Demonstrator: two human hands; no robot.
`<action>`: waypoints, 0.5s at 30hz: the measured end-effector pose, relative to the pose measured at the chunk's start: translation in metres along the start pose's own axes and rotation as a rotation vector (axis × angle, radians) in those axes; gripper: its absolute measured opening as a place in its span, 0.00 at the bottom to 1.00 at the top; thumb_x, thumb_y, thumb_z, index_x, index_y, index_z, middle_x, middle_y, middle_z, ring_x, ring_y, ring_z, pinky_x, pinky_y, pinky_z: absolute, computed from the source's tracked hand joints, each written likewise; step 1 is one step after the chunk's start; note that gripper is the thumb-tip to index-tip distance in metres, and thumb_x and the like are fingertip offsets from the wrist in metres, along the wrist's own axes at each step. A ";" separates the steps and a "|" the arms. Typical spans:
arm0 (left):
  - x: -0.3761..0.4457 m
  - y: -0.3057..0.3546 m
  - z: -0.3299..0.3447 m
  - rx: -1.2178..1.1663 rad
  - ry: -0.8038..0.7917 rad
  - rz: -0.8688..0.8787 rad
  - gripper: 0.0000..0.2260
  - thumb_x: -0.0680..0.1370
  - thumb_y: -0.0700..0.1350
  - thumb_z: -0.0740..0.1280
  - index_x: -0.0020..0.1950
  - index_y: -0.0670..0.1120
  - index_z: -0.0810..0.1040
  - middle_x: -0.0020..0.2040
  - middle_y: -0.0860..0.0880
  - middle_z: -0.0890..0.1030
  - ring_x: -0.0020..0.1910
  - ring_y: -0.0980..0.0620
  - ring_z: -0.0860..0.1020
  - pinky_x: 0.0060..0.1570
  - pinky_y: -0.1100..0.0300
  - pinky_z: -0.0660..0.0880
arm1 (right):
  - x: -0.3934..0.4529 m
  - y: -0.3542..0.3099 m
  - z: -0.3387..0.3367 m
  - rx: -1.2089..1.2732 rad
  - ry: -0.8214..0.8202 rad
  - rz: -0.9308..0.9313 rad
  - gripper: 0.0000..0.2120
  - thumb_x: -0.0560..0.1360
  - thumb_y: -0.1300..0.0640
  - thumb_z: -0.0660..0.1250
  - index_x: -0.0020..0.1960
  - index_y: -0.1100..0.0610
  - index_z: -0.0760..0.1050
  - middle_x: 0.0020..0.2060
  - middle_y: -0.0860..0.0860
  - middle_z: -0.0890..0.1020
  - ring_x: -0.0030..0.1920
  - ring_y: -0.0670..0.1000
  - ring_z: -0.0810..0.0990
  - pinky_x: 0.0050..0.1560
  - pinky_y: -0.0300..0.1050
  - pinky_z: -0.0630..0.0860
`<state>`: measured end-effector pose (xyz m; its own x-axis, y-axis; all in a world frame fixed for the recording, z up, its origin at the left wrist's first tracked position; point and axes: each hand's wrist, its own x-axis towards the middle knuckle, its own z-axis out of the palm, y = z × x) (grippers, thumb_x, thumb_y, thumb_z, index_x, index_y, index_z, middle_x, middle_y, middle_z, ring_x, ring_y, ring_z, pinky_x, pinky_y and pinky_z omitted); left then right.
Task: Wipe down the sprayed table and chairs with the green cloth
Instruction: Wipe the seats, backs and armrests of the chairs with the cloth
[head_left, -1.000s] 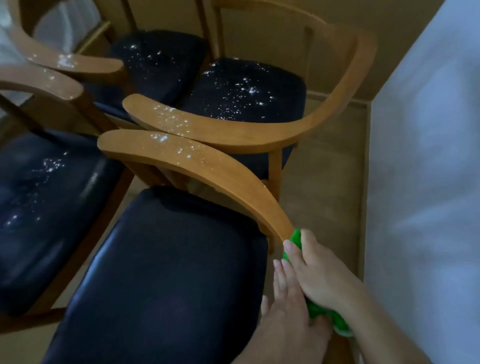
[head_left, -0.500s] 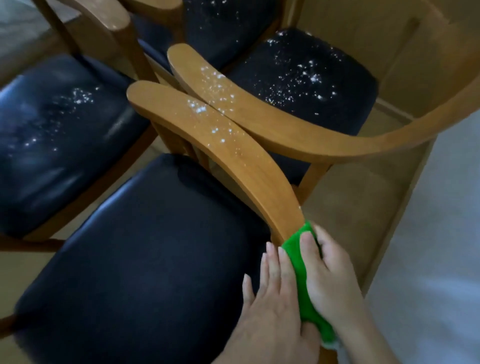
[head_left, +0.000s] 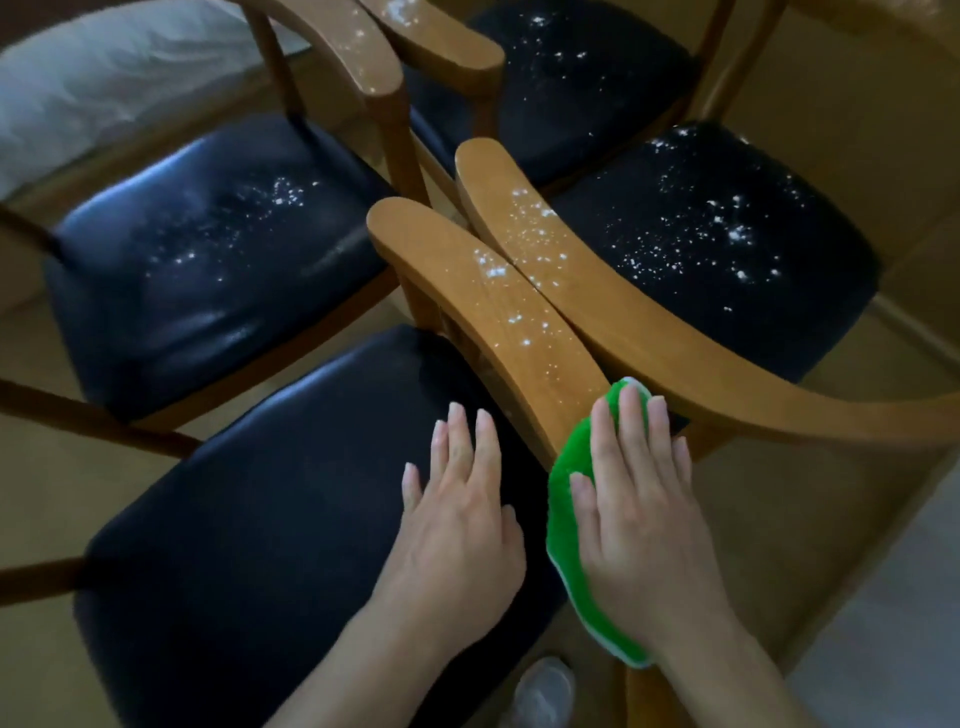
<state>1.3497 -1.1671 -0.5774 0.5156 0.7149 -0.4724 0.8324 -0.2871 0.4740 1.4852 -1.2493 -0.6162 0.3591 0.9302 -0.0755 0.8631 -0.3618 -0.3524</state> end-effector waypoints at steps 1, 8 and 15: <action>0.005 -0.005 -0.002 0.013 0.007 0.010 0.32 0.82 0.45 0.54 0.77 0.50 0.34 0.76 0.51 0.31 0.71 0.56 0.28 0.69 0.53 0.33 | 0.011 -0.002 0.001 -0.023 0.021 0.002 0.26 0.82 0.46 0.39 0.77 0.54 0.40 0.77 0.53 0.44 0.77 0.50 0.35 0.73 0.51 0.41; -0.010 -0.004 -0.005 0.038 -0.100 -0.045 0.35 0.81 0.56 0.55 0.78 0.47 0.37 0.78 0.47 0.36 0.75 0.47 0.33 0.72 0.48 0.37 | 0.064 -0.023 -0.008 -0.106 -0.003 -0.115 0.26 0.83 0.51 0.42 0.78 0.60 0.47 0.78 0.58 0.51 0.77 0.53 0.41 0.75 0.48 0.41; 0.039 0.004 -0.023 -0.066 0.094 -0.215 0.35 0.81 0.53 0.55 0.78 0.45 0.36 0.79 0.46 0.38 0.76 0.49 0.36 0.73 0.49 0.40 | 0.137 -0.026 -0.011 -0.121 0.062 -0.327 0.24 0.81 0.59 0.51 0.75 0.66 0.59 0.74 0.63 0.63 0.76 0.60 0.56 0.74 0.58 0.54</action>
<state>1.3683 -1.1256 -0.5773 0.3047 0.8119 -0.4980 0.9042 -0.0823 0.4192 1.5161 -1.1135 -0.6071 0.0748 0.9939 0.0814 0.9705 -0.0537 -0.2352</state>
